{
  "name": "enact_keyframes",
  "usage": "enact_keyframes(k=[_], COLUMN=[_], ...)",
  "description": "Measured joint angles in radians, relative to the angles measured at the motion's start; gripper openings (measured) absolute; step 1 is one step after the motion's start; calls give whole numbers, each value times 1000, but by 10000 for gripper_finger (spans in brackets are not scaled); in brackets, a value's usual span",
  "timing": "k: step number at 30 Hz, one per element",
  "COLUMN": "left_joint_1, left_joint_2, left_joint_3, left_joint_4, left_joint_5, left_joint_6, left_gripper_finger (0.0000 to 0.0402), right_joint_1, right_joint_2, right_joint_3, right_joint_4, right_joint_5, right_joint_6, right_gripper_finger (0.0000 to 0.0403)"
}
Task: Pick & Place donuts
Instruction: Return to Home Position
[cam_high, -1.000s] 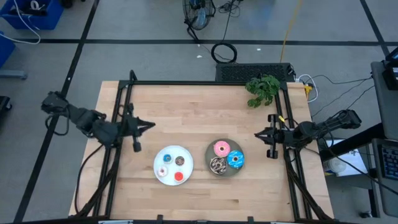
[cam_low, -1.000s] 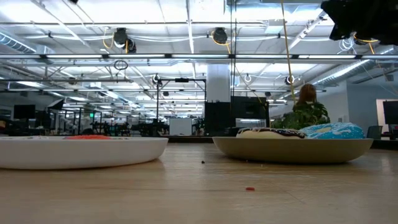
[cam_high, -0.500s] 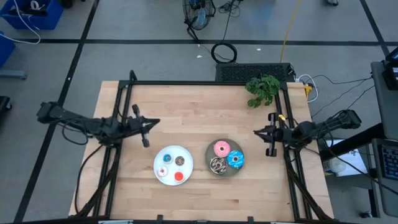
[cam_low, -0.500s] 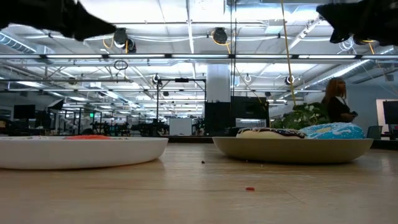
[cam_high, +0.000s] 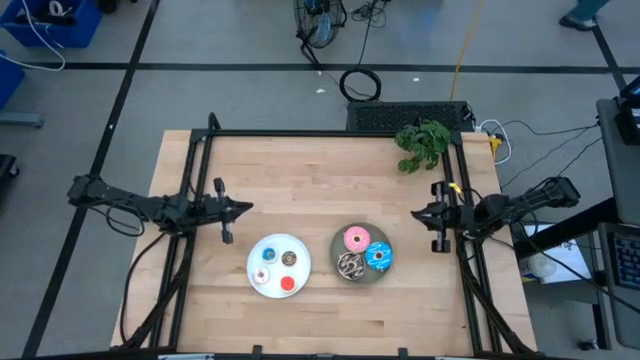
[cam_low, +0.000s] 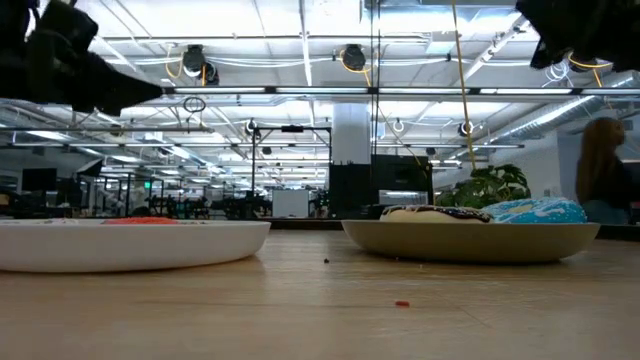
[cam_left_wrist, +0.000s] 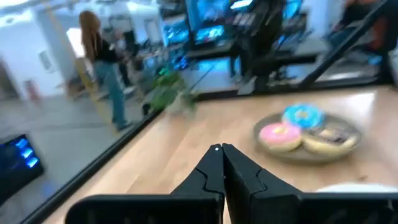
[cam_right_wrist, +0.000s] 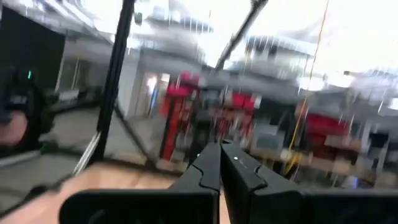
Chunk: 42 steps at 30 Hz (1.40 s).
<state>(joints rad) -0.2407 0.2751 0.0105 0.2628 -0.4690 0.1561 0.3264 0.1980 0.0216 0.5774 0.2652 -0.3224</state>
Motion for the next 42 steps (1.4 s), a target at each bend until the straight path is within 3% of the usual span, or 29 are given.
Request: enact_keyframes(k=[6, 12, 17, 20, 25, 29, 31, 35, 39, 42], left_joint_1=[-55, -109, -146, -162, -147, -67, -8, 99, 201, 267], left_joint_2=[-57, -106, -134, -154, -179, -184, -185, -184, -179, -170], left_joint_3=[2, 3, 3, 4, 6, 6, 6, 6, 6, 6], left_joint_4=[-26, -107, -172, -184, -200, -202, -203, -216, -240, -258], left_joint_5=[25, -17, -90, -89, -88, -72, -29, 163, 320, 419], left_joint_6=[24, 21, 27, 64, 108, 110, 86, 58, 38, 19], left_gripper_finger=[2, 2, 2, 4, 3, 4, 2, 4, 4, 3], right_joint_1=[0, 5, 5, 7, 6, -21, -44, -82, -117, -144], right_joint_2=[-21, -96, -196, -196, -196, -196, -196, -196, -196, -196], right_joint_3=[0, -5, -5, -1, -6, -8, -8, -8, -8, -8], right_joint_4=[-116, -190, -288, -339, -337, -334, -328, -354, -408, -408], right_joint_5=[25, 25, 100, 59, 17, 22, 19, 5, -84, -61], right_joint_6=[86, 113, 120, 108, 101, 99, 110, 146, 198, 206], right_gripper_finger=[0, 0, 0, 0, 0, 0, 0, 0, 0, 0])
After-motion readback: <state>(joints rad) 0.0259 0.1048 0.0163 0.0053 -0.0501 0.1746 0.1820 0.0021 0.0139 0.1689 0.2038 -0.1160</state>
